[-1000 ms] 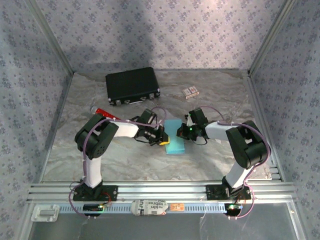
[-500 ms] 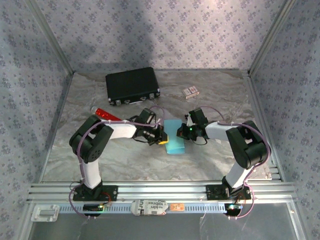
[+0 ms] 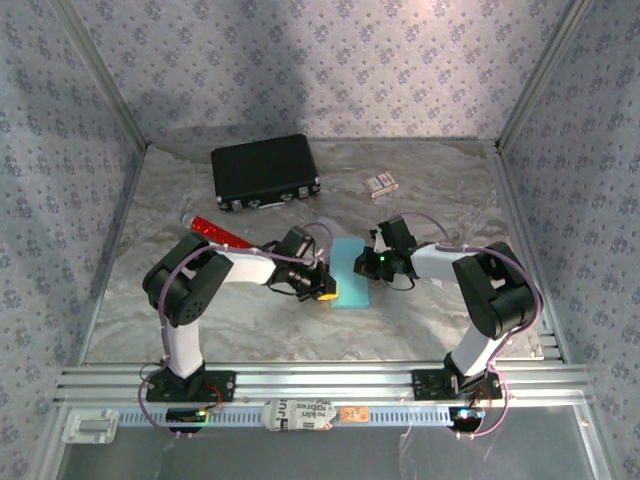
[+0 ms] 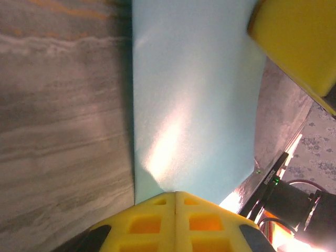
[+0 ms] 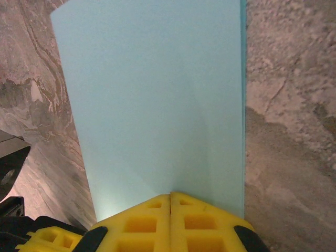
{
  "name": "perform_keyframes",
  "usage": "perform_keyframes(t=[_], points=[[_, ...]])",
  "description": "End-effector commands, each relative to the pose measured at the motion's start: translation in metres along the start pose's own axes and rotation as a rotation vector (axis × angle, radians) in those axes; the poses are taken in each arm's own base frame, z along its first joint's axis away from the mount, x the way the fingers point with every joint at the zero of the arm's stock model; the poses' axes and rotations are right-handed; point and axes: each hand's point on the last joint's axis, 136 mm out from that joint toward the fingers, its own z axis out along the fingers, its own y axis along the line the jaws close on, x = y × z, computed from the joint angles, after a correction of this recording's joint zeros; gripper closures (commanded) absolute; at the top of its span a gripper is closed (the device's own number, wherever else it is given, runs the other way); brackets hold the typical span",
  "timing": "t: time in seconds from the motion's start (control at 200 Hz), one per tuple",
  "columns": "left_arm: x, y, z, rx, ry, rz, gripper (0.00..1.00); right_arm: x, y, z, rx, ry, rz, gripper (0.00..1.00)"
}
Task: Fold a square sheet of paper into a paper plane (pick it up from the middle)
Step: First fold the square sheet of paper in half at the center of the table.
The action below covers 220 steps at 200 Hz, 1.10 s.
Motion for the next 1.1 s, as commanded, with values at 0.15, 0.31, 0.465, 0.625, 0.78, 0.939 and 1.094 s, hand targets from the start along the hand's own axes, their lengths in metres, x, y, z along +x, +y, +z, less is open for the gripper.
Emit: perform_keyframes(t=[0.15,0.31,0.465,0.625,0.78,0.939,1.094], points=[[0.015,0.02,-0.001,-0.049,0.014,-0.017,0.97,0.029,-0.046,0.003,0.165,0.064,0.063,1.0],[0.002,-0.017,-0.015,0.013,-0.029,0.025,0.96,0.029,-0.046,0.003,0.164,0.065,0.062,1.0],[-0.001,-0.036,-0.017,0.041,-0.027,0.041,0.96,0.029,-0.045,0.003,0.162,0.063,0.062,1.0],[0.006,-0.035,-0.011,0.023,0.001,0.041,0.96,0.03,-0.047,0.003,0.167,0.065,0.064,1.0],[0.018,-0.011,-0.002,-0.038,0.047,0.02,0.96,0.031,-0.048,0.003,0.169,0.068,0.066,1.0],[0.038,0.019,0.003,-0.138,0.1,0.02,0.96,0.033,-0.049,0.003,0.172,0.07,0.066,1.0],[0.048,0.036,0.001,-0.191,0.114,0.022,0.96,0.033,-0.05,0.002,0.173,0.07,0.067,1.0]])
